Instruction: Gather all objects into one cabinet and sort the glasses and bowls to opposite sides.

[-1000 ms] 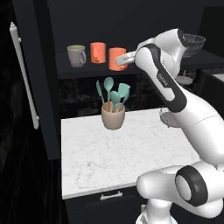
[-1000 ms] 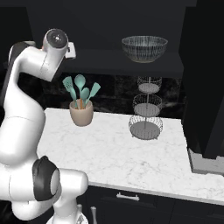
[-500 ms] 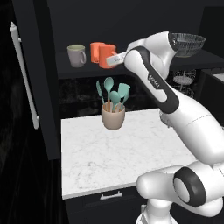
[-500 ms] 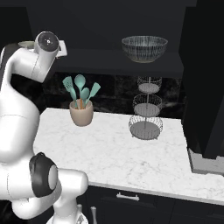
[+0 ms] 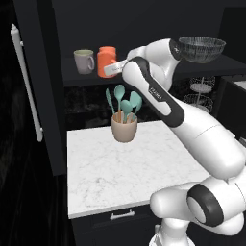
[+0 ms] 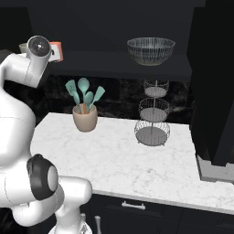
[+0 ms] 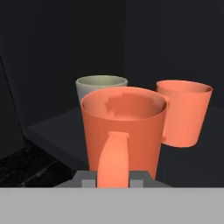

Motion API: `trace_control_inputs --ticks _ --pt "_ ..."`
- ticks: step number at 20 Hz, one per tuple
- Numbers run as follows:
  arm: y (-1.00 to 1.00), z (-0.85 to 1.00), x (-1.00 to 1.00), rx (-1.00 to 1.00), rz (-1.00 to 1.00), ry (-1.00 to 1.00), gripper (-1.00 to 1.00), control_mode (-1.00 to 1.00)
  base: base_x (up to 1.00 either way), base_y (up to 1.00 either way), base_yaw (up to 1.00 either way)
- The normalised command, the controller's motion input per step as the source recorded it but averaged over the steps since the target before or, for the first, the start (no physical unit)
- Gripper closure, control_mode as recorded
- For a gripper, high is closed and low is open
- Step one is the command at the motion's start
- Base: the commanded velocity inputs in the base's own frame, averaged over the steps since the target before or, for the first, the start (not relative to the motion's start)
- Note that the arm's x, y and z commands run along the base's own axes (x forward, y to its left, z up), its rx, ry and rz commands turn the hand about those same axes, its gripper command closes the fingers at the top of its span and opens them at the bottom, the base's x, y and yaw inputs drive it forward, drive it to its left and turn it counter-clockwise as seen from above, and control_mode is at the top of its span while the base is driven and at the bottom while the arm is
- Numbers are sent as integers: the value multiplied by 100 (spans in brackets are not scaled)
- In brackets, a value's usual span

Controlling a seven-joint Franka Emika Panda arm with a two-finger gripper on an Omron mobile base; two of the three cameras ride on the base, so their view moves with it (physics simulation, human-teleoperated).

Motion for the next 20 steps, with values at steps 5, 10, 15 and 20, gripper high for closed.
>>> trace_control_inputs --ticks 5,10,15,20 --pt "1 -2 18 0 0 1 100 -100 0 0 0" --pt "8 -15 20 0 0 0 100 -100 0 0 0" --pt "15 -19 5 0 0 0 100 -100 0 0 0" --pt "17 -11 5 0 0 0 100 -100 0 0 0"
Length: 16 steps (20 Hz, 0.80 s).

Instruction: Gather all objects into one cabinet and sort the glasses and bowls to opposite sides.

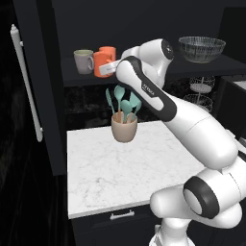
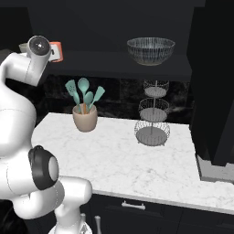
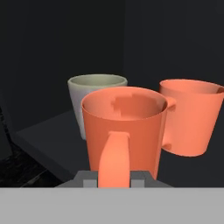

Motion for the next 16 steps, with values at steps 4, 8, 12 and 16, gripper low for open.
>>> trace_control_inputs --ticks 4,8,12,16 --pt "0 0 0 0 0 0 100 -100 0 0 0" --pt "0 0 0 0 0 0 100 -100 0 0 0" --pt "0 0 0 0 0 0 -100 -100 0 0 0" --pt "0 0 0 0 0 0 -100 -100 0 0 0"
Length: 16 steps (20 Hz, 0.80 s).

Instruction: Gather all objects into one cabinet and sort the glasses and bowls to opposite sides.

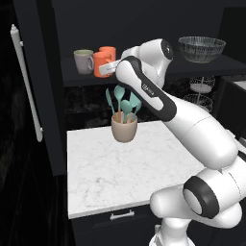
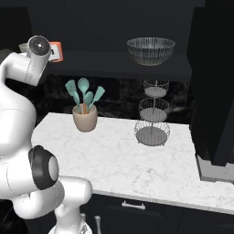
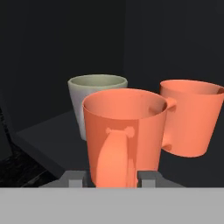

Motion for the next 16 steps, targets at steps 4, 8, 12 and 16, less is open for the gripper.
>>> trace_control_inputs --ticks 4,8,12,16 --pt "0 0 0 0 0 0 -100 -100 0 0 0" --pt "-5 0 -15 0 0 -2 -100 -100 0 0 0" --pt "-56 0 -69 1 0 -6 -100 -100 0 0 0" --pt "-63 1 -58 7 -12 -3 -100 -100 0 0 0"
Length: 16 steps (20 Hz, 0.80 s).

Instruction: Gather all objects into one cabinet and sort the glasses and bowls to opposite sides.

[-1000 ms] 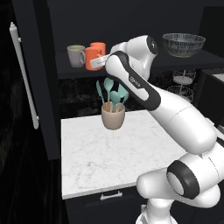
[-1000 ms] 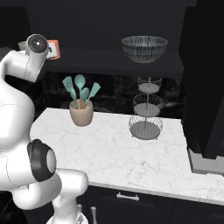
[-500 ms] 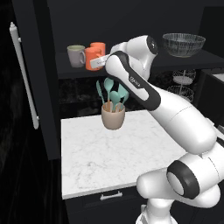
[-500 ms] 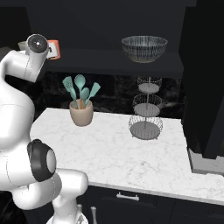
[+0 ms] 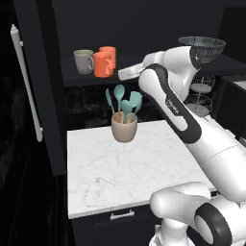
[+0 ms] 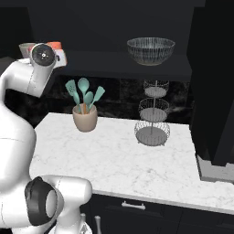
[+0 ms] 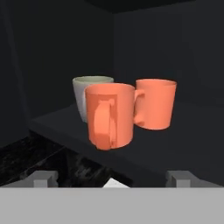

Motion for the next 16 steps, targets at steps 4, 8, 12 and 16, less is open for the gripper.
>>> trace_control_inputs --ticks 4,8,12,16 --pt "-65 23 -54 8 -24 0 -100 -100 0 0 0" --pt "-44 41 -36 2 -32 3 -100 -100 0 0 0" --pt "-58 34 -38 4 -31 7 -100 -100 0 0 0" --pt "-74 23 -50 6 -29 9 -100 -100 0 0 0"
